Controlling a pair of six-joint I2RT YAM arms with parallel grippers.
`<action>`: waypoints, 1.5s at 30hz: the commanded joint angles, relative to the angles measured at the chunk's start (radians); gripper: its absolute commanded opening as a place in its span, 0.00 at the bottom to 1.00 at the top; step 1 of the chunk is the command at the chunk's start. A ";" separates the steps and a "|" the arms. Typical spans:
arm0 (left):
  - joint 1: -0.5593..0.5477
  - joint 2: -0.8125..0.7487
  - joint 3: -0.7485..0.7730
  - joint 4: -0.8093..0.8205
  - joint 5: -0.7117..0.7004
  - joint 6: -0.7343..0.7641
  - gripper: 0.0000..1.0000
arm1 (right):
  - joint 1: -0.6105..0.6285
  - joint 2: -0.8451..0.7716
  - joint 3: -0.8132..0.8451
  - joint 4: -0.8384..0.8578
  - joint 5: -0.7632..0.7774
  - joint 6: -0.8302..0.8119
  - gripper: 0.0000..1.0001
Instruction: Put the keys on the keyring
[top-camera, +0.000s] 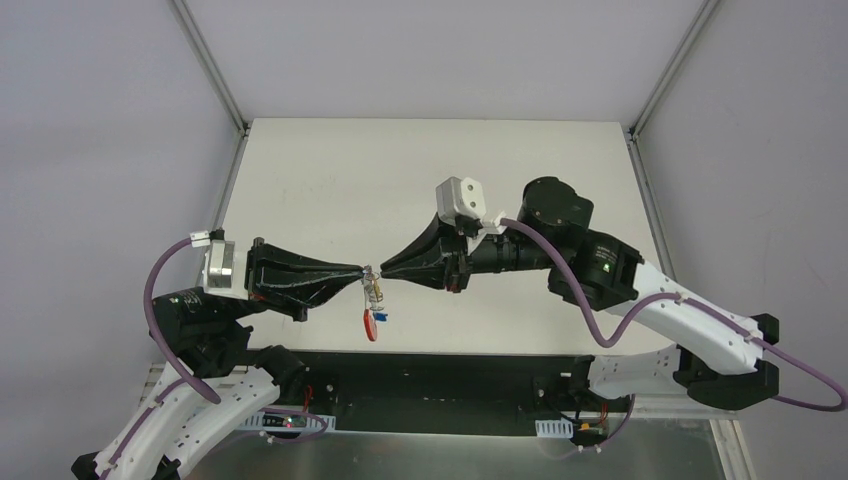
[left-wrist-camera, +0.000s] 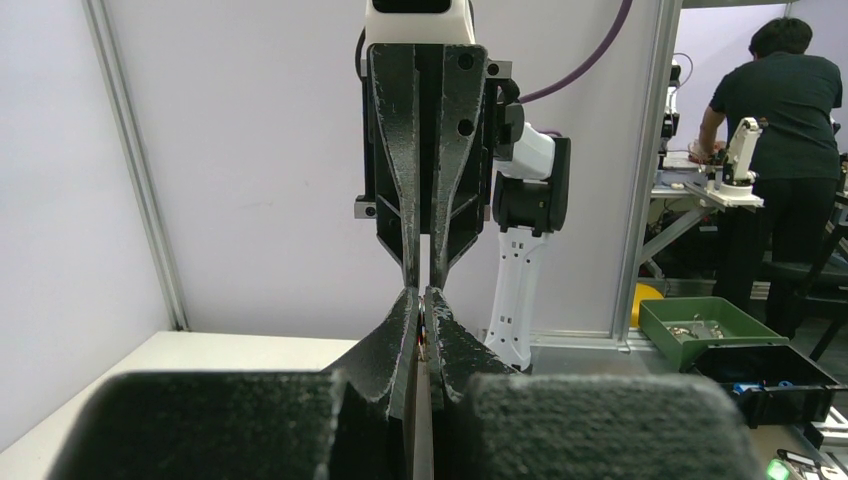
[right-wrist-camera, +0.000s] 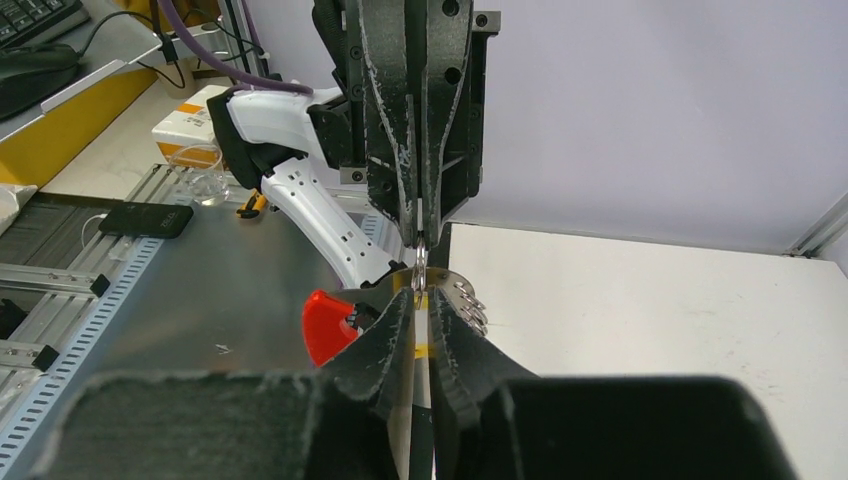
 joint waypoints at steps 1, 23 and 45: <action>-0.005 -0.003 0.025 0.062 -0.020 0.007 0.00 | 0.004 0.013 0.049 0.073 -0.009 0.021 0.11; -0.004 -0.003 0.024 0.054 -0.018 0.014 0.00 | 0.005 0.010 0.035 0.106 -0.020 0.047 0.22; -0.005 -0.017 0.026 0.055 -0.019 0.017 0.00 | 0.005 0.059 0.041 0.076 -0.046 0.081 0.21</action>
